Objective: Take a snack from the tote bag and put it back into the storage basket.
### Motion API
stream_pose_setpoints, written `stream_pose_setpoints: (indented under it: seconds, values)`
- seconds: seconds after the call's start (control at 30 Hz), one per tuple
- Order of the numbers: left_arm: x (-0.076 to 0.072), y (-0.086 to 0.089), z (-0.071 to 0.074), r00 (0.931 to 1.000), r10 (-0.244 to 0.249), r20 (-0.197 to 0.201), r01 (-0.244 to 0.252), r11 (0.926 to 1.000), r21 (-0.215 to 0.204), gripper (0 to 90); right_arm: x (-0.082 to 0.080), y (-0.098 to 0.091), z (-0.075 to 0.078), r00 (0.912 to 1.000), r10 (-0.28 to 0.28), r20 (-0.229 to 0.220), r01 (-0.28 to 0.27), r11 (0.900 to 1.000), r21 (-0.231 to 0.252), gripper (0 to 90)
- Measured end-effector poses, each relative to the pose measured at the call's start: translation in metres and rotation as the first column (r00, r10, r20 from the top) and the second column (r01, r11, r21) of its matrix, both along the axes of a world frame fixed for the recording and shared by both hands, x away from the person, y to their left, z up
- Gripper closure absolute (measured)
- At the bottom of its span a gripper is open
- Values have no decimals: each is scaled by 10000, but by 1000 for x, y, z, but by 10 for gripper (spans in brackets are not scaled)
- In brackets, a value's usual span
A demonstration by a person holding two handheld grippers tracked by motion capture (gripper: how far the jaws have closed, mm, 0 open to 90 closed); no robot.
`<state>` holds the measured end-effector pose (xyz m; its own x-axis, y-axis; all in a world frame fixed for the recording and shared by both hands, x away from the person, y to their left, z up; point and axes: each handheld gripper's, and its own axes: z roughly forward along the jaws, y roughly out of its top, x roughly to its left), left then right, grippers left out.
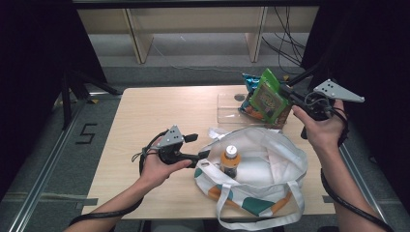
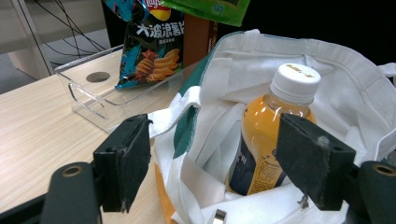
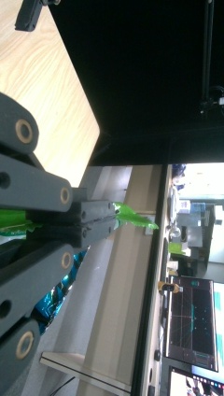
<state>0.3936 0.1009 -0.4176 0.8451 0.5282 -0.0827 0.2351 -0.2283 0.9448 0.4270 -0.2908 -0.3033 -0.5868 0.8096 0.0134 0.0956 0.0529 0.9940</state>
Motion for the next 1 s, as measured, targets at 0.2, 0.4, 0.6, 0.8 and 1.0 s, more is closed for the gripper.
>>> stream_pose_setpoints:
  seconds: [0.2, 0.4, 0.6, 0.8, 1.0]
  values:
    - [0, 0, 0, 10000, -6, 18, 6, 10000, 9, 258, 4, 1, -2, 10000, -44, -49, 44, 10000, -4, 900]
    - [0, 0, 0, 10000, -7, 16, 7, 10000, 20, 258, 10, 2, -3, 10000, -13, -66, 13, 10000, -11, 900]
    - [0, 1, 0, 10000, 5, 16, -6, 10000, 23, 258, 16, 3, -6, 9999, -56, -138, 56, 10000, 25, 900]
    - [0, 1, 0, 10000, 1, 34, -1, 10000, 29, 258, 21, 3, -11, 9996, -189, -201, 192, 9997, 148, 900]
    - [0, 0, 0, 10000, -11, 8, 11, 10000, 17, 258, 26, 4, -13, 9997, -140, -195, 142, 9998, 124, 900]
